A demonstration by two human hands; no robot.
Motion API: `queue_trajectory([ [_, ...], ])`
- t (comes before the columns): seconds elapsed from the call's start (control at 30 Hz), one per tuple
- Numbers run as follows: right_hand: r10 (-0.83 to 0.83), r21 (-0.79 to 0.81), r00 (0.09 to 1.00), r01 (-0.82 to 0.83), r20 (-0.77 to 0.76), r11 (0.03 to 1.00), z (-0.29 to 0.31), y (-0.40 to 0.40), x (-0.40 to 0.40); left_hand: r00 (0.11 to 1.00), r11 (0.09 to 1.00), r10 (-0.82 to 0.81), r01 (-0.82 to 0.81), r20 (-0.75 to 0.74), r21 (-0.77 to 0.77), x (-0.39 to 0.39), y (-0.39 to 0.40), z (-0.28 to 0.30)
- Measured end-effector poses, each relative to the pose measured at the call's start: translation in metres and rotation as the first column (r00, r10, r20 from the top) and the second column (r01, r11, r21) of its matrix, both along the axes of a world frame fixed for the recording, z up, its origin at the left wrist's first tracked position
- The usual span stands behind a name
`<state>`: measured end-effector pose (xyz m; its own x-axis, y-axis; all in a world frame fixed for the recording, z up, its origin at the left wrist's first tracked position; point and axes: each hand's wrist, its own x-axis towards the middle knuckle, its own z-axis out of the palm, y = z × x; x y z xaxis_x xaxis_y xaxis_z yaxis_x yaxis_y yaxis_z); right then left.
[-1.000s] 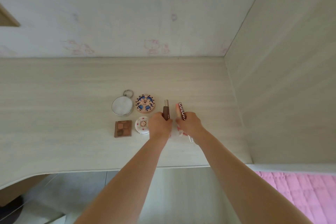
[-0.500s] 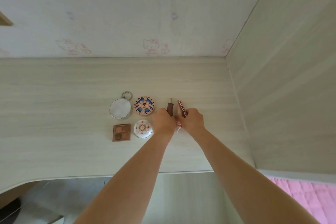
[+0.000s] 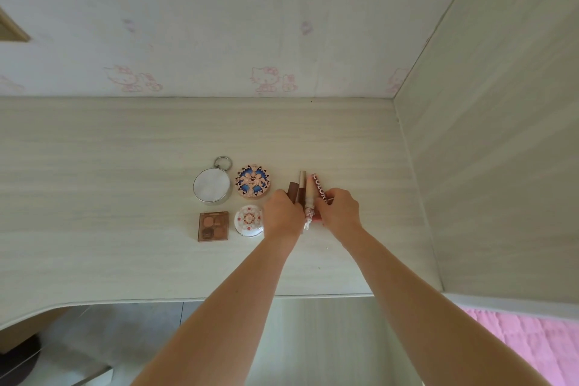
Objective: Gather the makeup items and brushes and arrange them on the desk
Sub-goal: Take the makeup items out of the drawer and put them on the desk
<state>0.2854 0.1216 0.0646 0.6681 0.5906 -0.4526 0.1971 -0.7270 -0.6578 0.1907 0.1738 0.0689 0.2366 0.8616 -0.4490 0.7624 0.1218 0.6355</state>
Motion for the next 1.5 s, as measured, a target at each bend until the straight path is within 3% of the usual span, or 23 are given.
queue_trajectory([
  [0.13, -0.078, 0.03, 0.996, 0.079, -0.036, 0.996, -0.004, -0.001, 0.005, 0.999, 0.999, 0.032, -0.032, 0.006, -0.017, 0.001, 0.0, 0.0],
  [0.3, -0.102, -0.068, 0.995, 0.103, 0.021, 0.992, -0.012, 0.005, 0.008, 0.997, 0.998, 0.059, -0.058, -0.044, 0.014, 0.011, 0.001, 0.002],
  [0.73, 0.136, -0.136, 0.974, -0.112, 0.18, 0.984, -0.012, 0.007, 0.012, 0.983, 0.995, -0.076, 0.085, -0.167, 0.045, 0.01, 0.007, 0.001],
  [1.2, 0.141, 0.043, 0.984, -0.146, 0.109, 0.988, -0.002, -0.032, 0.008, 0.993, 0.992, -0.079, 0.088, -0.089, 0.096, -0.015, -0.02, 0.026],
  [1.4, 0.299, 0.059, 0.92, -0.323, 0.253, 0.945, 0.011, -0.1, -0.012, 0.96, 0.927, -0.276, 0.277, -0.042, 0.254, -0.061, -0.076, 0.036],
  [1.5, 0.317, 0.095, 0.915, -0.349, 0.251, 0.932, 0.009, -0.146, -0.032, 0.935, 0.891, -0.353, 0.347, -0.033, 0.294, -0.093, -0.114, 0.029],
])
